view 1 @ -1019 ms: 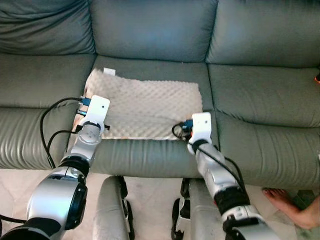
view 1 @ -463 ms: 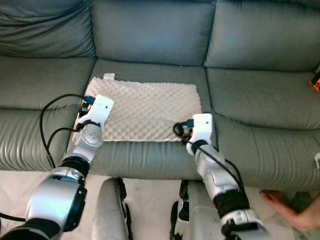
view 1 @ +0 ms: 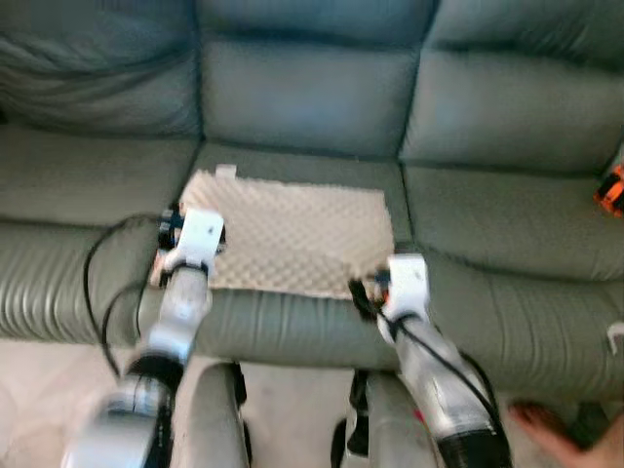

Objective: Move the pillow to the sofa

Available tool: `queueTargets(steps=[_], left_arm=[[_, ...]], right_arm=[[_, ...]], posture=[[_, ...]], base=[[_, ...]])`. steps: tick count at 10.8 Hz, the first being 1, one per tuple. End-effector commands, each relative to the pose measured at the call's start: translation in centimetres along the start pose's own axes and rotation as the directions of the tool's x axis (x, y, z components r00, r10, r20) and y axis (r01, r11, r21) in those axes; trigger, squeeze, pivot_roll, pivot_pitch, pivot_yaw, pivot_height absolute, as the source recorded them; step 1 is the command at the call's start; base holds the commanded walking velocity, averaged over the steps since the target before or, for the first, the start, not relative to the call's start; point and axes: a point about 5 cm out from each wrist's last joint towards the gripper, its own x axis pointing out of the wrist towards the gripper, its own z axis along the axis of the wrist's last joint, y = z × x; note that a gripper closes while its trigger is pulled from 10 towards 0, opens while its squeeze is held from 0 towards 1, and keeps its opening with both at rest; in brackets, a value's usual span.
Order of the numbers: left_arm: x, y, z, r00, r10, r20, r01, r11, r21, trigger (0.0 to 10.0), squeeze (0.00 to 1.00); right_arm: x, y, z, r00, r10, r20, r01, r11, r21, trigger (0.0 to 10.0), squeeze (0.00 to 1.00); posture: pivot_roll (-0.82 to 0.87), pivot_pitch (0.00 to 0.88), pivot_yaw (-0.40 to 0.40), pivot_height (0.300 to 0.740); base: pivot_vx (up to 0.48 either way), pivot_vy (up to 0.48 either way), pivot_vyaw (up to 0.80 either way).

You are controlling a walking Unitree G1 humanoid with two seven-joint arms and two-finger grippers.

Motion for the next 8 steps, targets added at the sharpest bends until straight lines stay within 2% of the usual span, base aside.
queueTargets(steps=[1,2,3,4,5,6,7,8], left_arm=[[-0.8,0.1,0.4,1.0,-0.013,0.01,0.014,0.998,-0.063,10.0,1.0],[-1.9,0.5,0.6,1.0,-0.017,0.023,0.019,0.993,-0.117,10.0,1.0],[-3.3,1.2,1.2,0.997,-0.004,0.077,0.016,0.987,-0.157,10.0,1.0],[-4.8,1.8,1.1,0.995,0.024,0.092,-0.011,0.99,-0.142,10.0,1.0],[-6.9,1.3,0.3,0.998,-0.039,0.05,0.047,0.986,-0.162,10.0,1.0],[-7.3,0.9,0.1,0.997,-0.062,0.039,0.067,0.986,-0.151,10.0,1.0],[-7.0,0.3,0.6,0.996,-0.082,0.046,0.089,0.983,-0.161,10.0,0.7],[-6.3,-0.5,1.6,0.99,-0.124,0.066,0.135,0.974,-0.182,10.0,0.0]], right_arm=[[-0.9,-0.9,0.3,0.999,-0.032,0.008,0.032,0.999,0.0,10.0,1.0],[-1.6,-1.4,0.7,0.997,-0.039,0.063,0.038,0.999,0.007,10.0,1.0],[-2.5,-2.0,1.9,0.98,-0.033,0.196,0.037,0.999,-0.019,10.0,1.0],[-3.3,-2.5,2.3,0.964,-0.035,0.263,0.048,0.998,-0.044,10.0,1.0],[-3.7,-2.8,2.6,0.952,-0.048,0.303,0.053,0.999,-0.007,10.0,1.0],[-3.7,-2.2,3.1,0.943,-0.01,0.331,0.016,1.0,-0.016,10.0,1.0],[-3.3,-1.7,3.5,0.939,0.01,0.344,0.001,1.0,-0.031,10.0,0.27],[-2.8,-1.2,4.7,0.917,0.04,0.397,-0.028,0.999,-0.037,10.0,0.0]], posture=[[-0.05,0.0,-0.033,0.617],[-0.05,0.0,-0.029,0.617],[-0.04,0.0,-0.027,0.617],[-0.03,0.0,-0.027,0.617],[-0.03,0.0,-0.027,0.617],[-0.02,0.0,-0.026,0.617],[-0.02,0.0,-0.028,0.617],[-0.02,0.0,-0.028,0.622]], base=[[0.0,0.0,0.0],[0.0,0.0,0.0],[0.0,0.0,0.0],[0.0,0.0,0.0],[0.0,0.0,0.0],[0.0,0.0,0.0],[0.0,0.0,0.0],[0.0,0.0,0.0]])
